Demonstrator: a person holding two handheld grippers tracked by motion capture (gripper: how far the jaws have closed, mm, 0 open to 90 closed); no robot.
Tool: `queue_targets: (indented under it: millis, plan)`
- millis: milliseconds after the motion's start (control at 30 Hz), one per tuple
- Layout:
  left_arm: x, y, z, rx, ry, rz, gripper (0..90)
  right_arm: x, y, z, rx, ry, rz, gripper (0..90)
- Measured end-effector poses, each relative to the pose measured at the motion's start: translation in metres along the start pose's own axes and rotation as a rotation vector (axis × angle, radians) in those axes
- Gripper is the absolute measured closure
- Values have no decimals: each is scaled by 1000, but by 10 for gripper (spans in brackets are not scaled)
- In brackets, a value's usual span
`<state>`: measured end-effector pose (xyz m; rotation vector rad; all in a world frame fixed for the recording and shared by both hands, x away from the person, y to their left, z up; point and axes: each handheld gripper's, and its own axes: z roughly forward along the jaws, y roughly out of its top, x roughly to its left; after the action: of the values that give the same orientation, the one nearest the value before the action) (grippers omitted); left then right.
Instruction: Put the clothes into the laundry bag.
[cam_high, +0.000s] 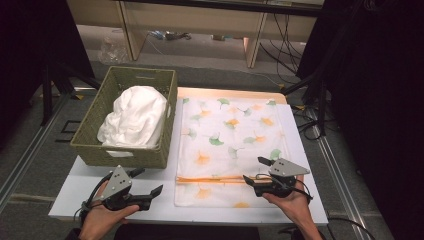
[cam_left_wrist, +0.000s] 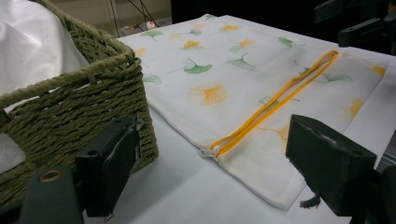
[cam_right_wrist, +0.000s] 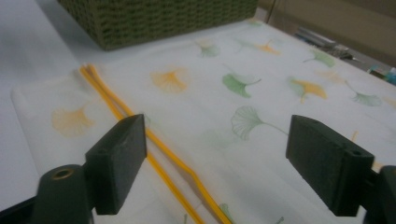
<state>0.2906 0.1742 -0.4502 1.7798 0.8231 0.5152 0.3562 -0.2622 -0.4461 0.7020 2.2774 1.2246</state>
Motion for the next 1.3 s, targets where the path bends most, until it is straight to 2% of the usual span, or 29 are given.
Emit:
queue_targets:
  millis: [67,100,133,167,233,267,300,467,600,633,700,767,800,833,867,900,1000,1033,1067,1100,1167,1200,1233,1300]
  plan:
    - [-2,-2,0,56,23,26,185,-4,1,10,53,5,-36,261]
    - [-2,-3,1,65,22,32,185,-4,1,16,75,2,-35,269]
    - [-2,-3,1,65,22,32,185,-4,1,16,75,2,-35,269]
    - [-2,-3,2,79,26,33,185,-7,2,25,114,23,-76,296]
    - [-1,-4,1,86,26,24,185,-9,2,33,161,30,-108,300]
    - [-1,-4,1,86,26,24,185,-9,2,33,161,30,-108,300]
    - [-1,-4,1,83,26,25,185,-9,1,40,203,61,-105,309]
    - [-1,-6,4,92,22,26,186,-13,-1,47,254,64,-156,334]
    - [-1,-6,4,101,20,31,186,-14,-1,51,292,86,-147,334]
    - [-1,-6,6,94,12,33,186,-13,-1,55,297,81,-174,335]
    - [-1,-6,6,103,15,39,186,-12,0,55,308,82,-185,338]
    - [-1,-7,6,109,12,36,190,-11,2,60,365,76,-237,382]
    - [0,-7,7,111,7,38,190,-12,2,62,372,59,-271,413]
    - [0,-7,7,118,12,39,190,-12,3,62,389,44,-271,453]
    - [0,-7,7,118,12,39,190,-13,4,63,402,48,-281,494]
    - [0,-7,7,120,11,39,190,-13,4,63,402,48,-281,494]
    - [0,-6,8,111,8,31,193,-16,7,68,433,40,-300,571]
    - [0,-6,8,106,5,36,203,-18,8,70,433,43,-315,587]
    - [0,-6,8,98,-8,34,209,-19,9,72,438,42,-300,600]
    - [0,-6,8,102,-4,40,211,-21,10,74,432,52,-318,622]
    - [0,-6,8,104,-8,44,212,-21,10,74,436,51,-306,649]
    - [0,-5,9,106,-2,45,212,-25,11,76,434,60,-345,699]
    - [0,-5,9,109,-4,45,212,-25,11,76,446,61,-308,742]
    - [0,-5,8,114,-7,47,213,-25,11,77,449,71,-316,776]
